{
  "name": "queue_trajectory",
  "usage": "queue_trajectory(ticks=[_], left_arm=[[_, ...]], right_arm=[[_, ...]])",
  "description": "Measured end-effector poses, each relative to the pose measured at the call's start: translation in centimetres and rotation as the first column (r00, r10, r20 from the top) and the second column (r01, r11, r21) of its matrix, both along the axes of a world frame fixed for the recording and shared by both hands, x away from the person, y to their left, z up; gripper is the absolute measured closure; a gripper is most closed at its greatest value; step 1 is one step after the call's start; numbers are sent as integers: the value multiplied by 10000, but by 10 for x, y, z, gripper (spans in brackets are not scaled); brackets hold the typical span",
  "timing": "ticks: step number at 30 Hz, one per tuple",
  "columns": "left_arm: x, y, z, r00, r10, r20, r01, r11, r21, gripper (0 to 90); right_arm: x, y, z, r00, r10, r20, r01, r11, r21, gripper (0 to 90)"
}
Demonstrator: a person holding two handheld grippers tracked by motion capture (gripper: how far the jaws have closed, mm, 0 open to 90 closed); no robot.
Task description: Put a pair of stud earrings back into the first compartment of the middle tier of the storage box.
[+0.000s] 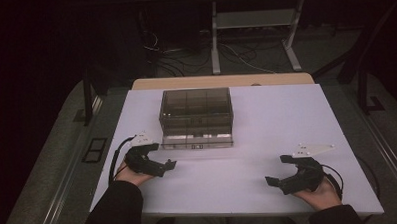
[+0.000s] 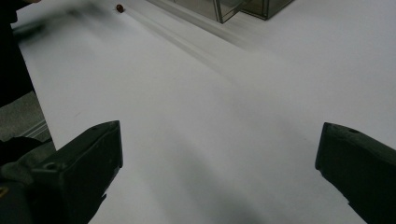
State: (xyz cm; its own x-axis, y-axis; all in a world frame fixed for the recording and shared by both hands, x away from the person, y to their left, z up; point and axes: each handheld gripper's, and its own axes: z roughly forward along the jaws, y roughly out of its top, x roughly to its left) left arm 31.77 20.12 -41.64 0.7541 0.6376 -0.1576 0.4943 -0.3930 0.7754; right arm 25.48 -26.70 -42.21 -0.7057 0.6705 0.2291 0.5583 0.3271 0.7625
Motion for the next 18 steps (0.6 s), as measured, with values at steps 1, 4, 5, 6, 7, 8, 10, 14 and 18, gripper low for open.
queue_trajectory(ticks=[1, 4, 5, 6, 7, 8, 10, 14, 18], left_arm=[[0, 0, -1, 10000, 6, -3, -6, 10000, -21, 9], [0, 0, -5, 10000, -43, -90, 45, 9999, 131, 29], [0, 0, -6, 9999, -38, -136, 40, 9998, 188, 33], [0, 0, -7, 9999, 14, -161, -10, 9998, 200, 37], [1, 1, -9, 9998, -18, -176, 21, 9998, 213, 41], [1, 1, -9, 9998, -32, -205, 37, 9997, 225, 53], [1, 1, -12, 9996, -53, -261, 61, 9995, 299, 69], [1, 0, -16, 9993, -65, -373, 83, 9989, 464, 115], [2, -3, -21, 9990, -114, -432, 149, 9966, 809, 138]], right_arm=[[0, 0, 0, 10000, 7, 2, -7, 10000, -4, 3], [0, 1, 0, 10000, 24, -4, -24, 10000, -13, 3], [0, 1, 0, 10000, 36, -8, -36, 10000, -14, 3], [0, 1, 0, 10000, 39, -5, -39, 10000, -26, 3], [0, 1, 0, 10000, 34, -5, -34, 10000, -27, 3], [0, 0, 0, 10000, 36, -5, -36, 10000, -27, 3], [0, 0, 0, 10000, 37, -4, -37, 10000, -24, 3], [0, 0, 0, 10000, 49, -3, -49, 10000, -25, 3], [0, 1, 0, 10000, 73, 17, -73, 10000, -52, 3]])
